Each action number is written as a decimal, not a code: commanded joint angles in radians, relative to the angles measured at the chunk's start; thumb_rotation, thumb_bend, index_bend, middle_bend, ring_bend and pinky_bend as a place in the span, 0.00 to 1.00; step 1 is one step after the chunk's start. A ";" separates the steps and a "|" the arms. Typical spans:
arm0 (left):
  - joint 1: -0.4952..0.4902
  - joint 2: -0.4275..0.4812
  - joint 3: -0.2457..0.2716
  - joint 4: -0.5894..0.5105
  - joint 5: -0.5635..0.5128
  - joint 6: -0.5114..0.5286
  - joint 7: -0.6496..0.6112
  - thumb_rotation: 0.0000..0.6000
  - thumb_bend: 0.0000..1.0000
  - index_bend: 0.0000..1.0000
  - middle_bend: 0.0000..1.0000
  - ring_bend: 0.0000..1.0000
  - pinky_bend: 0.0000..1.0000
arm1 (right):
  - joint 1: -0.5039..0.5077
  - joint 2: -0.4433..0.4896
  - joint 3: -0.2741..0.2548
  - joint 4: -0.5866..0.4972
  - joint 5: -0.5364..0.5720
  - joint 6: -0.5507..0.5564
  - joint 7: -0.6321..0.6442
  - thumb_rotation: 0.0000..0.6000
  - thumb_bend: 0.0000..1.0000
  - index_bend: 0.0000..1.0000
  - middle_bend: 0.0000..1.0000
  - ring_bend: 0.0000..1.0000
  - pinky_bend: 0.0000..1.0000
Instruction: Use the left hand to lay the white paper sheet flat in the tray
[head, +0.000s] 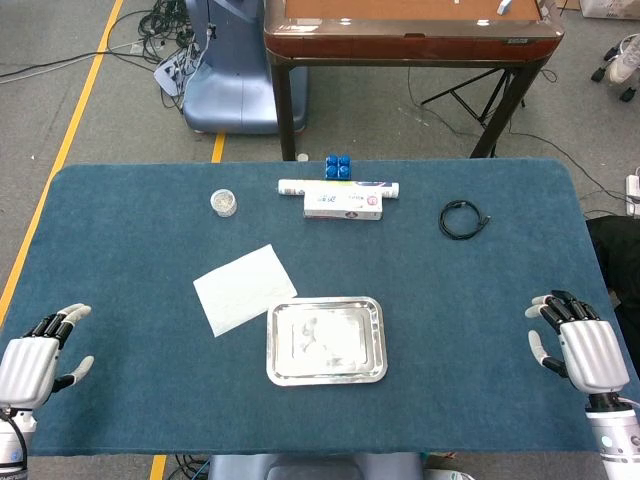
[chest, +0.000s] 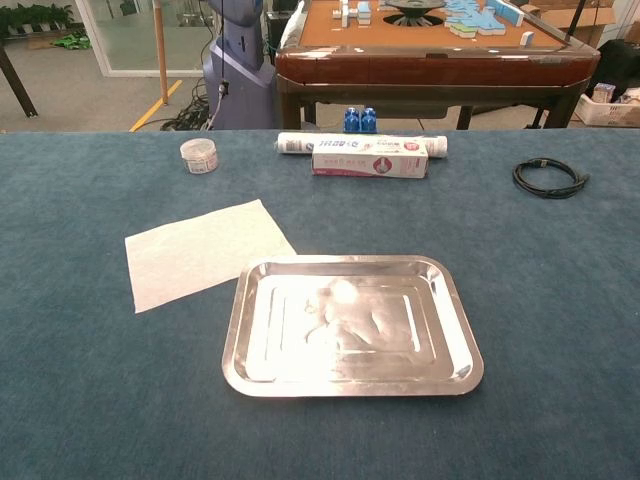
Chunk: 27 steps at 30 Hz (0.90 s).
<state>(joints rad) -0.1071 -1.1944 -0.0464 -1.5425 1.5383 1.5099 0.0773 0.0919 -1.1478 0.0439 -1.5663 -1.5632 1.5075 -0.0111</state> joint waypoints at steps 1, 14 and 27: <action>-0.001 -0.001 0.000 0.002 -0.002 -0.001 -0.001 1.00 0.22 0.21 0.24 0.26 0.44 | -0.004 0.001 0.001 0.000 -0.003 0.008 0.008 1.00 0.45 0.41 0.33 0.19 0.29; -0.005 -0.008 0.005 0.015 0.027 0.013 -0.026 1.00 0.20 0.21 0.24 0.27 0.45 | 0.007 -0.007 0.002 0.002 0.012 -0.025 -0.010 1.00 0.45 0.41 0.33 0.19 0.29; -0.119 -0.061 0.026 0.174 0.180 -0.035 -0.203 1.00 0.07 0.27 0.09 0.00 0.29 | 0.006 -0.012 0.003 -0.001 0.010 -0.021 -0.020 1.00 0.45 0.41 0.33 0.19 0.29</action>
<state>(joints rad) -0.1958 -1.2395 -0.0248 -1.4038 1.6884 1.4927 -0.0967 0.0978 -1.1594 0.0467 -1.5670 -1.5533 1.4868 -0.0311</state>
